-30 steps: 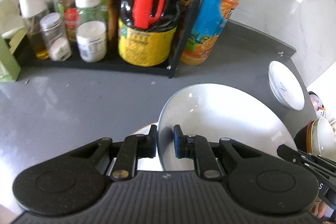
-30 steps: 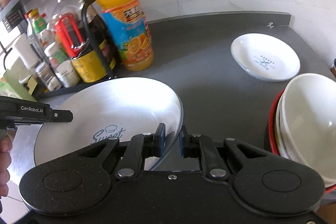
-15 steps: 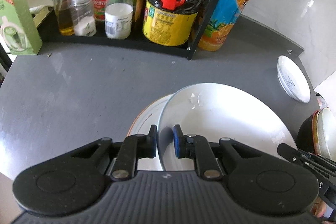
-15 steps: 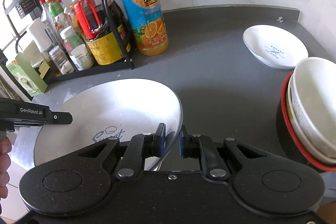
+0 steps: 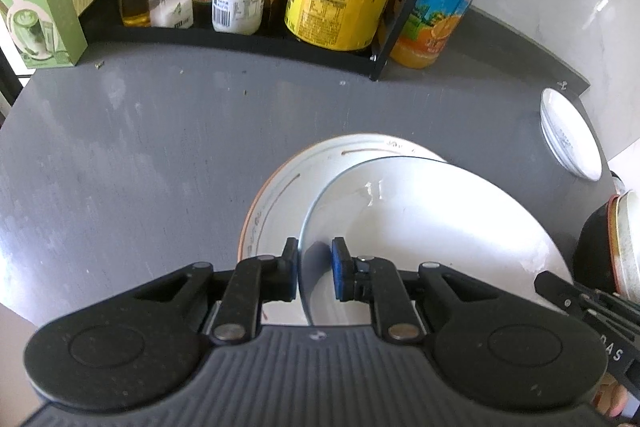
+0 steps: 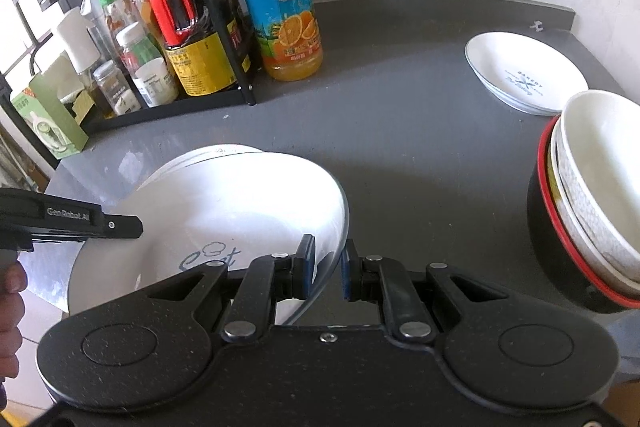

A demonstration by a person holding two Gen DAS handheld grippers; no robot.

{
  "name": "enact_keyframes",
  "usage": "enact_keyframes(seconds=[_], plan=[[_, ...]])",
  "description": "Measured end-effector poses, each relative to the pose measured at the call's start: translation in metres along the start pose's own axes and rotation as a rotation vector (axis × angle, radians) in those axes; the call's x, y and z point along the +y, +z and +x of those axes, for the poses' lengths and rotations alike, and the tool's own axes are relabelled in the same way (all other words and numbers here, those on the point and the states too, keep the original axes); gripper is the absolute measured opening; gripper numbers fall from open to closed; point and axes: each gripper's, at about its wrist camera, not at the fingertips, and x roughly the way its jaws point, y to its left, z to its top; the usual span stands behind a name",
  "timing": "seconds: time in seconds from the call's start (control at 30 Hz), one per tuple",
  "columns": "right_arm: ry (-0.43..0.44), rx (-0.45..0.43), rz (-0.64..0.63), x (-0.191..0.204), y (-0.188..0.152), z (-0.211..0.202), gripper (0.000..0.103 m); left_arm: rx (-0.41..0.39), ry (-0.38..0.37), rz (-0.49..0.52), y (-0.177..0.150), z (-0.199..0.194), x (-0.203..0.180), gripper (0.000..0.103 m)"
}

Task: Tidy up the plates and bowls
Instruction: 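Lift the 'Sweet' plate with both grippers and lower it onto the plate beside the counter edge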

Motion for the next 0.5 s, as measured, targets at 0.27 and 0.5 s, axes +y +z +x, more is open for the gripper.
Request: enact_keyframes(seconds=[0.27,0.5], plan=[[0.026,0.020,-0.013,0.001,0.003,0.002,0.013,0.021,0.031,0.002,-0.002,0.011,0.000,0.019],[0.044,0.060,-0.018,0.004,0.003,0.004,0.013,0.005,0.053,0.047,0.001,0.017,-0.002,0.023]])
